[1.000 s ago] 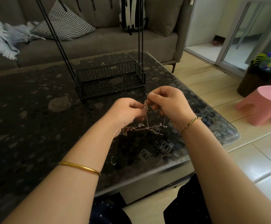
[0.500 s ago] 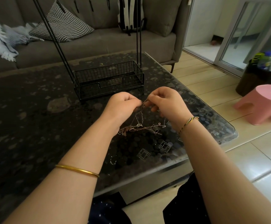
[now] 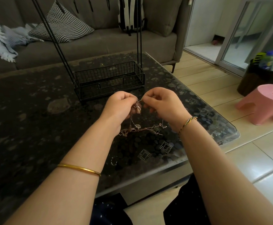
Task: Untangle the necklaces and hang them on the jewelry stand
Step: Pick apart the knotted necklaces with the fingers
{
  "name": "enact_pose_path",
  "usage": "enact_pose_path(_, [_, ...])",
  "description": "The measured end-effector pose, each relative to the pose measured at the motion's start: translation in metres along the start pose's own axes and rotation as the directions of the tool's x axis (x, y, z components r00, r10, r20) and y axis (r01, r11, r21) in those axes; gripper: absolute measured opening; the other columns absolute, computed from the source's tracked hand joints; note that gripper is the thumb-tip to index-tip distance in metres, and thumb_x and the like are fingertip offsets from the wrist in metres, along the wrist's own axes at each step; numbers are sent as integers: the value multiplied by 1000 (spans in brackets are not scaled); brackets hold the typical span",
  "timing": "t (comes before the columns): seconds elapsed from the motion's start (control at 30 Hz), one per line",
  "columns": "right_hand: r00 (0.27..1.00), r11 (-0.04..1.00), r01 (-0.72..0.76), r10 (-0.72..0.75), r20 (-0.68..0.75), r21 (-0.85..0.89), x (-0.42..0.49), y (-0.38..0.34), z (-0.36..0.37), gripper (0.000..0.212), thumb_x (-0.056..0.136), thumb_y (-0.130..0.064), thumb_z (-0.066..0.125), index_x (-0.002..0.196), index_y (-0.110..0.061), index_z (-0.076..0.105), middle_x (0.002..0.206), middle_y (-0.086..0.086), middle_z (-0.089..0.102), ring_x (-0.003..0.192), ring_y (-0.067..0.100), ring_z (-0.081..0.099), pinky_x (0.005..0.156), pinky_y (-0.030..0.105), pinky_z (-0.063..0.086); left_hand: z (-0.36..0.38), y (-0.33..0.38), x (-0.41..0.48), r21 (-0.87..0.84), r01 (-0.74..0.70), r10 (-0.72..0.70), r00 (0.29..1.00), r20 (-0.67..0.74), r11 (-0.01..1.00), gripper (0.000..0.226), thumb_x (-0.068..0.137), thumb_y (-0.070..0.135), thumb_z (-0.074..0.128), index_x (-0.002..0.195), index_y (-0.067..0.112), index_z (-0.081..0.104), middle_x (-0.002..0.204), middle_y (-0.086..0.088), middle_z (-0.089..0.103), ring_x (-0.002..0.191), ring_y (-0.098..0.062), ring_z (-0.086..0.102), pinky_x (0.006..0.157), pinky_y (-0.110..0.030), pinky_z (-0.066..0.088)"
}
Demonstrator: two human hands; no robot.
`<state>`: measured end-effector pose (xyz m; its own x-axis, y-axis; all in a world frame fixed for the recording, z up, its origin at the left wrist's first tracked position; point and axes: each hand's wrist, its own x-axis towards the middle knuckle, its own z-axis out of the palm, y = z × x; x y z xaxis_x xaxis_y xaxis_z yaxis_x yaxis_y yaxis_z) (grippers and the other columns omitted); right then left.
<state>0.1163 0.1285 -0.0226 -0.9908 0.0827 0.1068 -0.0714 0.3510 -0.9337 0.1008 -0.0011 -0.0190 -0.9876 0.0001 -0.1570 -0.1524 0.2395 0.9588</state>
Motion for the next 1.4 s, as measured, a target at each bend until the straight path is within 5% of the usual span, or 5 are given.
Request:
enact_pose_path(0.3, [999,996,18,-21,42,90,-3,-5,1,12,91,-12,59,88,-9,69,68,-3,59,54,-4,48,51,6,37,-2,2,-2,-4,32,-32,999,14,999,12,97,18,49,95,19,61,89,-2,68,67,-12,60,78,-35,52])
enact_pose_path(0.47, [1000,996,13,-13,-1,92,-3,-6,0,12,90,-12,59,86,-9,70,64,-11,57,50,-10,48,50,5,37,-2,3,-2,-67,88,-83,994,74,994,13,100,17,45,97,18,58,89,-4,74,57,-11,59,68,-29,51])
enact_pose_path(0.9, [993,990,-115,114,16,80,0,-4,0,11,89,-16,62,84,-11,70,68,-7,60,41,-11,47,42,5,33,-1,4,0,-173,97,-97,995,9,980,13,98,14,47,92,18,57,76,-1,60,63,-13,60,71,-31,53])
enact_pose_path(1.07, [994,996,-84,82,65,30,0,-2,1,16,90,-16,61,76,-20,68,75,-11,63,63,-8,54,51,2,38,-3,3,-1,-132,62,-68,997,-40,989,11,96,16,51,92,20,60,72,2,66,63,-10,61,68,-28,49])
enact_pose_path(1.4, [999,991,49,-51,-12,-124,1,1,3,10,90,-14,59,87,-14,68,55,-13,43,42,-3,40,46,8,30,-2,2,1,-98,15,-23,997,-79,995,10,95,17,54,92,21,63,84,1,66,65,-9,59,71,-28,49])
